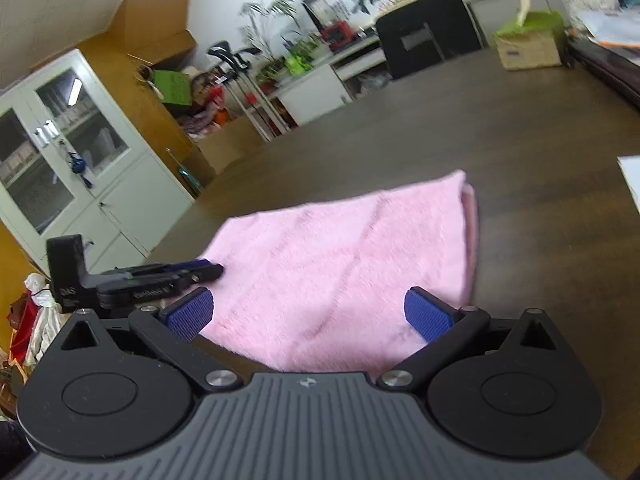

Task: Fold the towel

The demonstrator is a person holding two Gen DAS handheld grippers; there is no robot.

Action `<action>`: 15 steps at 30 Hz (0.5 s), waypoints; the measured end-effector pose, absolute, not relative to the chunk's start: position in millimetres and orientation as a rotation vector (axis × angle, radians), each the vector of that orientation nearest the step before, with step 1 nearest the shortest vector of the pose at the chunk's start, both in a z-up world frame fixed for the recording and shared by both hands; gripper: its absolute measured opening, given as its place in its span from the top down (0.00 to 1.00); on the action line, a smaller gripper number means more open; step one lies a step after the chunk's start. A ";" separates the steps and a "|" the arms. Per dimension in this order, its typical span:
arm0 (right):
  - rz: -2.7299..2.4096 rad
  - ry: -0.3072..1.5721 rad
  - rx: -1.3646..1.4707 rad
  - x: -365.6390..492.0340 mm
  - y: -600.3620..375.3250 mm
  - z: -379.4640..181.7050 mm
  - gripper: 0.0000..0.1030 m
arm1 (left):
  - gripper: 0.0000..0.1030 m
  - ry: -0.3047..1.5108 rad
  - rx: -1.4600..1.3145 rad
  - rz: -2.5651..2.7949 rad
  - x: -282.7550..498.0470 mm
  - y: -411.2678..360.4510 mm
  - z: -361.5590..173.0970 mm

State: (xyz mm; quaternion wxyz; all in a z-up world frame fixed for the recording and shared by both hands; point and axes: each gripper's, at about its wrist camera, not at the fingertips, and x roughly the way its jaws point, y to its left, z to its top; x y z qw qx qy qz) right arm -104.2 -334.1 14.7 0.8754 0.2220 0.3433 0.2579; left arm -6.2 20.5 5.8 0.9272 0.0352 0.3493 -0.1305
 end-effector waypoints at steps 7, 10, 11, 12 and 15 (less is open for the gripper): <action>0.600 0.695 0.633 -105.7 -362.2 20.4 0.00 | 0.56 0.700 0.081 -0.164 -25.4 11.4 7.0; 0.696 0.691 0.663 -110.1 -352.8 23.2 0.00 | 0.56 0.697 0.078 -0.133 -30.4 10.6 7.6; 0.700 0.694 0.662 -109.7 -351.9 23.3 0.00 | 0.56 0.696 0.077 -0.121 -31.5 9.8 7.8; 0.690 0.721 0.660 -106.4 -349.5 19.8 0.00 | 0.55 0.697 0.073 -0.114 -32.3 10.0 8.0; 0.615 0.777 0.644 -96.0 -349.2 8.0 0.02 | 0.55 0.697 0.055 -0.095 -35.4 11.6 8.0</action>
